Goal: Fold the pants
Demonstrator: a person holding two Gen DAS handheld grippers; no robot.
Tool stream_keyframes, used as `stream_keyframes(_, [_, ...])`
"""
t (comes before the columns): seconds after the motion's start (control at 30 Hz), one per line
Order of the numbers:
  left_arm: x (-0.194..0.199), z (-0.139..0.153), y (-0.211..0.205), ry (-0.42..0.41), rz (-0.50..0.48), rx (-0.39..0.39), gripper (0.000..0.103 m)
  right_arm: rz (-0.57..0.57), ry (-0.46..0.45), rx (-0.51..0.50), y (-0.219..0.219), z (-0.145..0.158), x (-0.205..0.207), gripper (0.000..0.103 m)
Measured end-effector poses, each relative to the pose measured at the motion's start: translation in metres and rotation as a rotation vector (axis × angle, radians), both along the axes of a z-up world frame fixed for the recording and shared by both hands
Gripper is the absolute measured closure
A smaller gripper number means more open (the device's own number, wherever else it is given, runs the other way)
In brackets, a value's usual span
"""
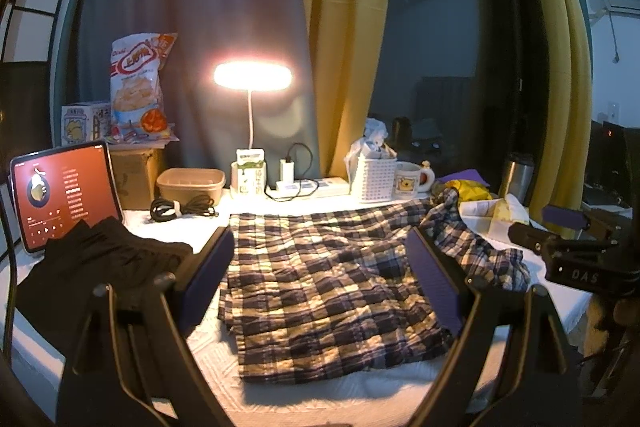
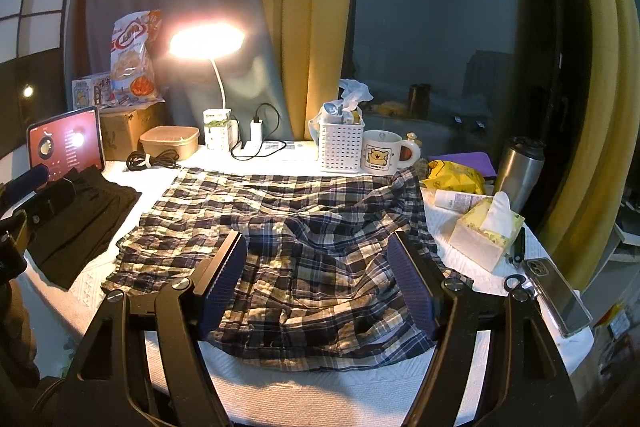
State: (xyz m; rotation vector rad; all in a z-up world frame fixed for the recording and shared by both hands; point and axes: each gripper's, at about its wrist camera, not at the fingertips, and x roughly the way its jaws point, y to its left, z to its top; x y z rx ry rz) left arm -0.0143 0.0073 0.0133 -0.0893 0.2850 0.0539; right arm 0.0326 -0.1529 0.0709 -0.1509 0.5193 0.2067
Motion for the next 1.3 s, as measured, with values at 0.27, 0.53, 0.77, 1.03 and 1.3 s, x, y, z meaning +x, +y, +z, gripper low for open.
stream_keyframes(0.27, [-0.002, -0.002, 0.003, -0.001, 0.004, -0.003, 0.015, 0.001, 0.0, -0.003, 0.001, 0.0, 0.0, 0.027])
stream_keyframes(0.53, [-0.002, -0.002, 0.004, 0.0, 0.001, -0.002, 0.015, 0.006, 0.003, -0.007, 0.005, -0.003, -0.002, 0.027])
stream_keyframes(0.77, [-0.003, -0.003, 0.007, -0.001, 0.003, -0.002, 0.015, 0.005, 0.004, -0.009, 0.006, -0.003, -0.002, 0.027])
stream_keyframes(1.03, [-0.004, -0.003, 0.008, -0.002, 0.004, -0.001, 0.015, 0.006, 0.004, -0.009, 0.006, -0.003, -0.001, 0.027])
stream_keyframes(1.3, [-0.005, -0.003, 0.011, -0.004, 0.006, 0.0, 0.015, 0.006, 0.005, -0.011, 0.007, -0.003, -0.002, 0.027])
